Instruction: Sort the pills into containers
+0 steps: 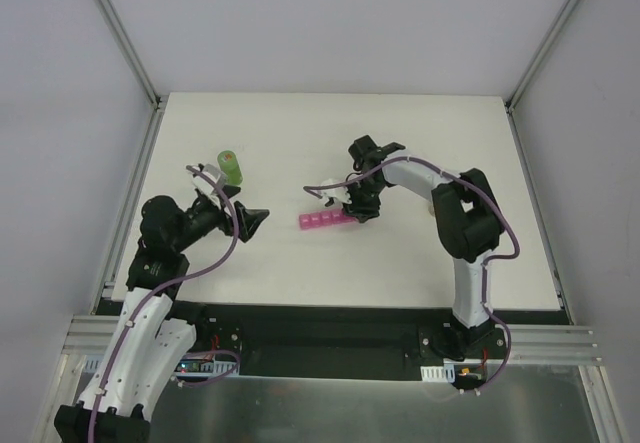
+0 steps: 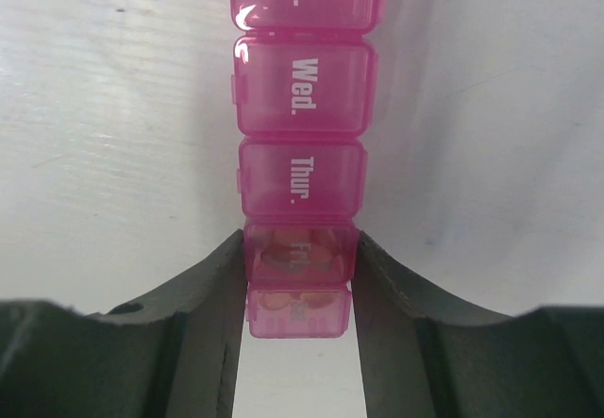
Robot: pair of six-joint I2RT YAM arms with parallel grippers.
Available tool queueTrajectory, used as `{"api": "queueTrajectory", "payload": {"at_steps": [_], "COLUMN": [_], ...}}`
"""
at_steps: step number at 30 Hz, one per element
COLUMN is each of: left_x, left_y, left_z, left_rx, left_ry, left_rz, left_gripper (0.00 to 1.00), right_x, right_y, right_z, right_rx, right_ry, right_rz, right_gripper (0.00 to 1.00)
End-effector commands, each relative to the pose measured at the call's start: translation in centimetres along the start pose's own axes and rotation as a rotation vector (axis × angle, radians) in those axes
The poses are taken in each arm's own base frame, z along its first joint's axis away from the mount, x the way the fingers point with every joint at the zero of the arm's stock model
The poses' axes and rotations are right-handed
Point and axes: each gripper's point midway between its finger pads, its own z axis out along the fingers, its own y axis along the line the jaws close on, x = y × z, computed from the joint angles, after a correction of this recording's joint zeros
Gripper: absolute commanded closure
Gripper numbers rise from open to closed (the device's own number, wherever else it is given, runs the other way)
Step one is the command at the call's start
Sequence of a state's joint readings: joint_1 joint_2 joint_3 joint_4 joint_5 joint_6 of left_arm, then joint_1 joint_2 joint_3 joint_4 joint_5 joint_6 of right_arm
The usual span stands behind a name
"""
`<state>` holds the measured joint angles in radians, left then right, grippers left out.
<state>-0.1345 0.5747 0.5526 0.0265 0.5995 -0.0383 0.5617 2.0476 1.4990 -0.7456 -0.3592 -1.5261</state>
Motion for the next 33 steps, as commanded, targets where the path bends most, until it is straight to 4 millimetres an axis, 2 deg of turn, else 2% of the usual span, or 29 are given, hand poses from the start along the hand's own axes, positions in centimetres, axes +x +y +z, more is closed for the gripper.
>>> {"api": "queueTrajectory", "payload": {"at_steps": [1,7,9,15,27,30,33], "left_x": [0.2,3.3,3.7,5.0,7.3,8.0,8.6], "left_y": [-3.3,-6.0,-6.9,-7.8,-11.0,-12.1,-12.4], "left_z": [0.4,0.8,0.8,1.5,3.1,3.0,3.2], "left_rx": [0.184,0.312,0.343,0.377,0.510,0.553,0.549], "left_ry": [-0.015,0.031,0.033,0.062,0.119,0.122,0.127], "left_rz": [0.089,0.181,0.216,0.229,0.255,0.271,0.301], "left_gripper": [0.02,0.02,0.02,0.01,0.04,0.04,0.05], "right_x": [-1.9,-2.7,-3.1,-4.3,-6.7,-7.8,-9.0], "right_y": [2.4,5.2,6.2,8.1,10.5,11.2,11.8], "right_z": [-3.2,-5.6,-6.4,-7.7,-7.9,-7.8,-8.0], "right_rx": [-0.003,0.002,0.001,0.003,-0.020,-0.033,-0.049], "right_ry": [-0.066,-0.107,-0.129,-0.180,-0.219,-0.227,-0.248], "right_rz": [0.001,0.004,0.006,0.000,-0.025,-0.042,-0.051], "right_gripper": [0.73,0.75,0.75,0.76,0.77,0.77,0.77]}}
